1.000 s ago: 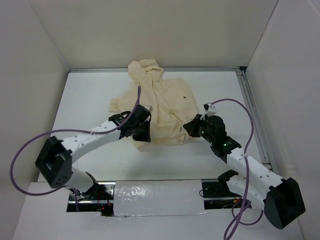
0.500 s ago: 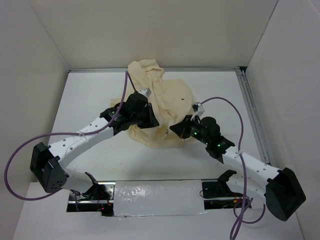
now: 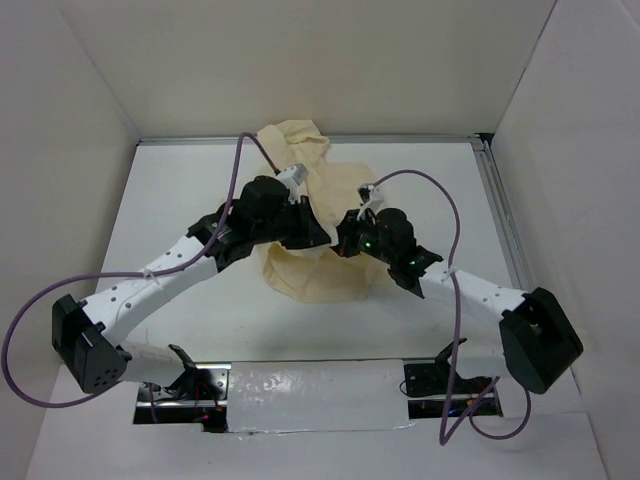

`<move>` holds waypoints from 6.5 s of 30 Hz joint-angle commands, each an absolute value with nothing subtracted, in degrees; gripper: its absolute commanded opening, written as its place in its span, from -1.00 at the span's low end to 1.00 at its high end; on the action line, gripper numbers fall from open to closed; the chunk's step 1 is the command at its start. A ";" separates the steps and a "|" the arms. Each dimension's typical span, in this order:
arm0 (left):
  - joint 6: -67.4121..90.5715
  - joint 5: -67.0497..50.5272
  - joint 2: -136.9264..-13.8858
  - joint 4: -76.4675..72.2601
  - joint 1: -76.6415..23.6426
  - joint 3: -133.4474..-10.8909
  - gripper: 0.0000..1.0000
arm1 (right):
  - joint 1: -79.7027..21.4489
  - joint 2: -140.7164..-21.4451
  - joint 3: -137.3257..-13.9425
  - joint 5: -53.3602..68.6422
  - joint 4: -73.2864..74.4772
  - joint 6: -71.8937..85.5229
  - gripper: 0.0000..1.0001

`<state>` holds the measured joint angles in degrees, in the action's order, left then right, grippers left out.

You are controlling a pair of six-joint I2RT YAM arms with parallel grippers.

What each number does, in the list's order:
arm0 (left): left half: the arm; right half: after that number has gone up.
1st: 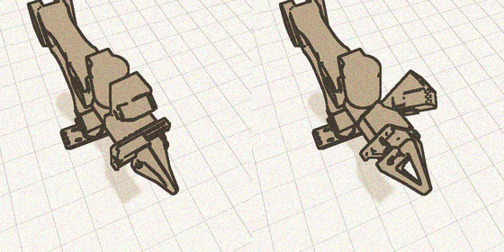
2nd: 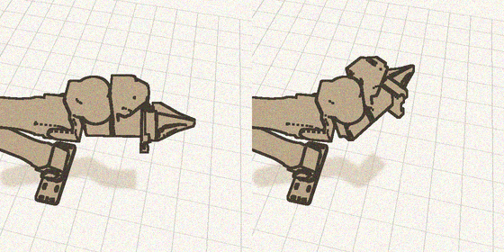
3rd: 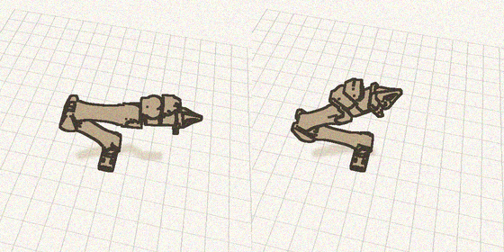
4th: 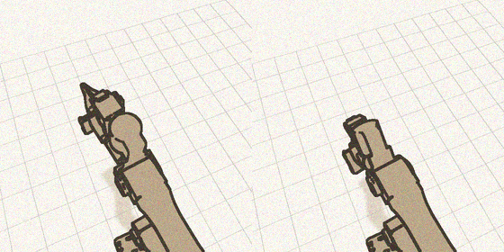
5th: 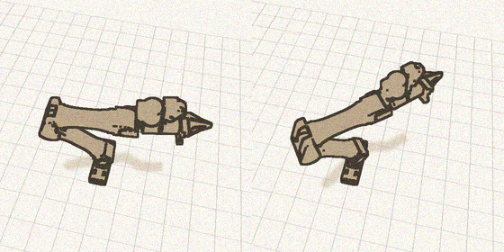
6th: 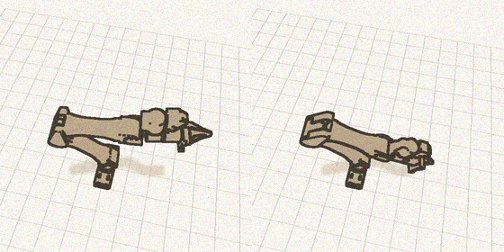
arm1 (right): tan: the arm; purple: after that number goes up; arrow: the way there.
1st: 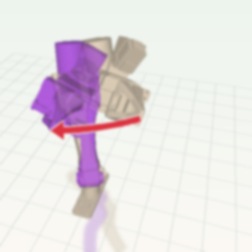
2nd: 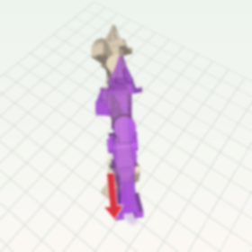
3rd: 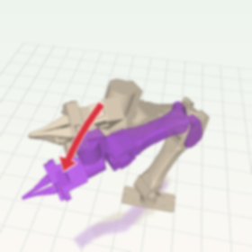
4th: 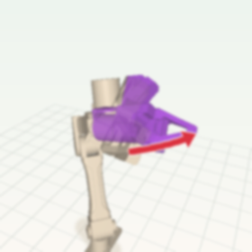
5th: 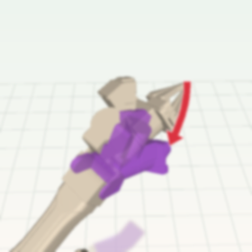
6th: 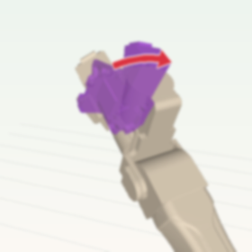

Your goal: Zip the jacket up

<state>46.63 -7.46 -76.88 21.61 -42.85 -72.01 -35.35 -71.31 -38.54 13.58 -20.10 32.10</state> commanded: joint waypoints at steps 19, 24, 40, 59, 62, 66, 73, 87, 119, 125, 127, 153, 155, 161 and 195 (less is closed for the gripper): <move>47.63 -6.77 -69.69 27.24 -42.72 -66.01 -1.00 | -33.14 -67.51 -36.13 -3.77 -7.21 30.50 -1.00; 50.71 -5.89 -73.56 25.24 -42.80 -61.26 -1.00 | -33.49 -55.92 -28.41 2.80 -8.07 31.81 -1.00; 52.92 -4.65 -65.57 6.16 -43.77 -54.32 -1.00 | -33.40 -45.00 -22.15 22.50 -22.23 45.78 -1.00; 44.31 -5.36 -62.32 -4.65 -45.62 -48.52 -1.00 | -32.87 -46.40 -25.22 19.16 -21.28 50.19 -1.00; 43.07 -5.45 -61.79 -6.32 -45.97 -47.55 -1.00 | -32.78 -47.11 -26.72 19.07 -19.34 49.66 -1.00; 42.37 -4.66 -61.26 -6.94 -46.23 -46.67 -1.00 | -32.78 -47.64 -26.81 20.73 -20.21 49.92 -1.00; 42.80 -3.78 -61.87 -6.33 -46.32 -47.28 -1.00 | -32.61 -47.99 -27.33 21.80 -19.16 49.48 -1.00; 42.37 -3.78 -62.40 -6.15 -46.23 -47.02 -1.00 | -32.17 -47.02 -26.90 22.59 -19.60 49.92 -1.00; 42.45 -6.94 -61.96 -7.21 -46.23 -45.53 -1.00 | -31.20 -47.28 -26.46 21.53 -21.89 50.80 -1.00; 42.98 -6.33 -61.09 -6.86 -46.32 -45.88 -1.00 | -31.20 -48.34 -26.98 22.67 -20.14 49.22 -1.00; 43.15 -5.89 -61.00 -6.77 -46.32 -46.14 -1.00 | -31.20 -47.99 -26.63 23.20 -20.13 49.31 -1.00; 43.15 -6.33 -60.91 -6.51 -46.32 -45.79 -1.00 | -31.03 -48.16 -26.19 23.73 -23.64 50.71 -1.00; 43.15 -6.24 -61.00 -6.24 -46.32 -45.79 -1.00 | -31.11 -48.16 -26.37 23.82 -23.82 50.89 -1.00; 43.42 -6.50 -61.52 -5.98 -46.32 -45.70 -1.00 | -30.94 -47.99 -25.66 23.82 -24.87 52.03 -1.00; 42.80 -5.89 -60.64 -7.03 -46.32 -45.35 -1.00 | -28.39 -48.96 -25.14 30.14 -26.27 53.88 -1.00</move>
